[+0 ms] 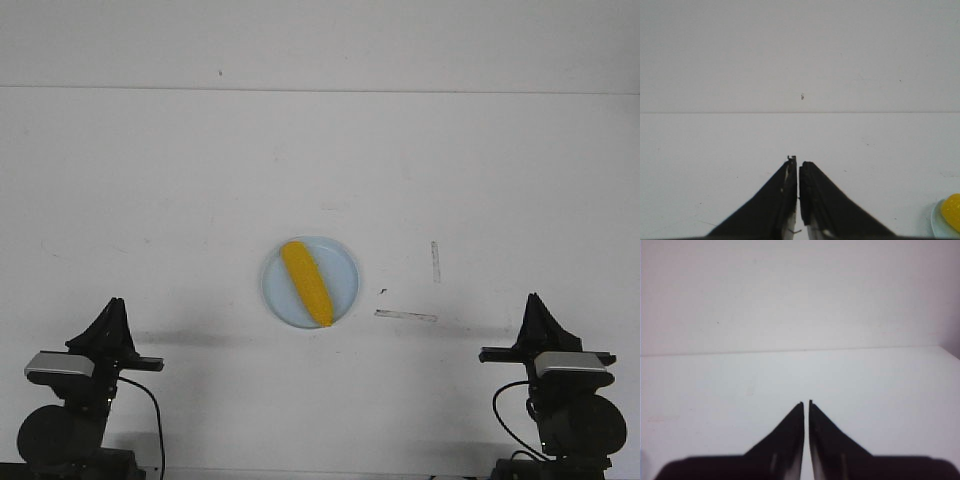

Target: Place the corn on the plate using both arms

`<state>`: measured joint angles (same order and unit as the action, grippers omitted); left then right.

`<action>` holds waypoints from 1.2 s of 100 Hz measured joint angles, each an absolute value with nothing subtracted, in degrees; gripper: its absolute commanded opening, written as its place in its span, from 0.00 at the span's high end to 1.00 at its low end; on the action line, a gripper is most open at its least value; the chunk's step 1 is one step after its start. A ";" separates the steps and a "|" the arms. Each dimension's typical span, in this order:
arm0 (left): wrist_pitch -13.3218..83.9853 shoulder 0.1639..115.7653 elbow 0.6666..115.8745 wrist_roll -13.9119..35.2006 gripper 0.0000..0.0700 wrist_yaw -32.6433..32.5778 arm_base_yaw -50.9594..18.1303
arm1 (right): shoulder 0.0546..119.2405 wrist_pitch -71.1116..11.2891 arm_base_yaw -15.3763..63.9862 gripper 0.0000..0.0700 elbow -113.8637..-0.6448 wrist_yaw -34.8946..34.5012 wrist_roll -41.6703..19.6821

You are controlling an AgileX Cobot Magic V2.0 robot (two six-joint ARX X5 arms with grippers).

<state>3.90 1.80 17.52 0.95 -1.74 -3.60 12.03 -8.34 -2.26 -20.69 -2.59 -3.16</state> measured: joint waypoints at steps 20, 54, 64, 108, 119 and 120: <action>3.90 1.80 17.52 0.95 1.00 -1.74 -3.60 | 10.46 -6.52 -2.26 0.98 -20.69 -2.68 -3.16; 3.90 1.80 17.52 0.95 1.00 -1.74 -3.60 | 10.46 -6.50 -2.26 0.98 -20.69 -2.70 -3.16; 3.90 1.80 17.52 0.95 1.00 -1.74 -3.60 | 10.46 -6.50 -2.26 0.98 -20.69 -2.70 -3.16; 5.43 1.34 16.86 2.52 1.00 1.39 -3.60 | 10.46 -6.50 -2.26 0.98 -20.69 -2.72 -3.16; -0.47 1.13 12.38 2.70 1.00 1.80 -3.60 | 10.46 -6.50 -2.26 0.98 -20.69 -2.72 -3.16; -1.08 1.08 11.86 2.74 1.00 1.78 -3.60 | 10.46 -6.50 -2.26 0.98 -20.69 -2.72 -3.16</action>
<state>-1.08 1.08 11.86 2.74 1.78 -3.60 10.46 -6.50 -2.26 -20.69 -2.72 -3.16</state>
